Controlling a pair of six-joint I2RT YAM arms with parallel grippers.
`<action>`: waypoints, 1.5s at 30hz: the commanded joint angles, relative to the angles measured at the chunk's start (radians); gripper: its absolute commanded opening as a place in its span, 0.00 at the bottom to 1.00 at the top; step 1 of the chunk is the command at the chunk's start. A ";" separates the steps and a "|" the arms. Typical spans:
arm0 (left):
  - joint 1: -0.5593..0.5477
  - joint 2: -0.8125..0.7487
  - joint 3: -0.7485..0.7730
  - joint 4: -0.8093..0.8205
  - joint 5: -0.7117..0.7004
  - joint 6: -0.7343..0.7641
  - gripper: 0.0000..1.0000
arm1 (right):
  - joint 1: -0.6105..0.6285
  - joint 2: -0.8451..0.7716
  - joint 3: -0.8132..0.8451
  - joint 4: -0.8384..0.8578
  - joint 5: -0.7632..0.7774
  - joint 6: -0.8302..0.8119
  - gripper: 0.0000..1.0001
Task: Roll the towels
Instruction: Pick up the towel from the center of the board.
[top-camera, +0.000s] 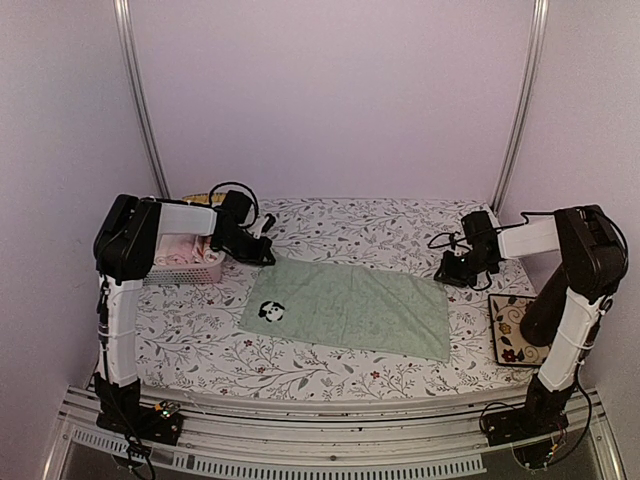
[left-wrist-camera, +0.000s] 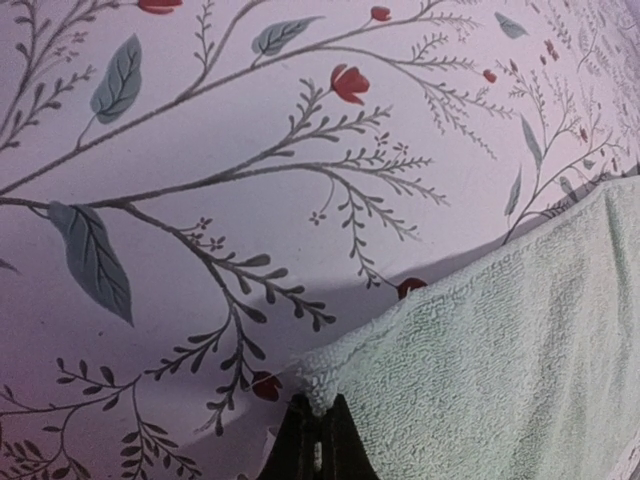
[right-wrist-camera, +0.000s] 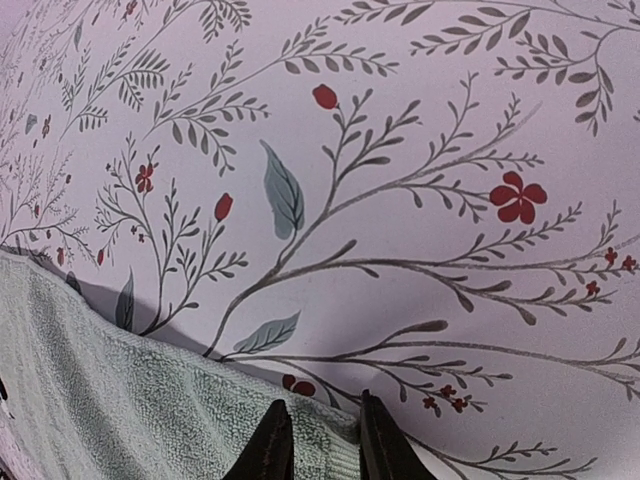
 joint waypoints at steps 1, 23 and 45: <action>0.011 -0.036 -0.011 0.022 0.001 -0.010 0.00 | -0.001 -0.039 -0.043 -0.036 -0.006 -0.012 0.25; 0.007 -0.023 -0.009 0.041 -0.001 -0.014 0.00 | 0.000 0.002 -0.027 -0.007 0.023 -0.007 0.02; 0.026 -0.114 -0.047 0.285 -0.046 -0.007 0.00 | -0.017 -0.155 0.091 0.031 0.096 -0.043 0.01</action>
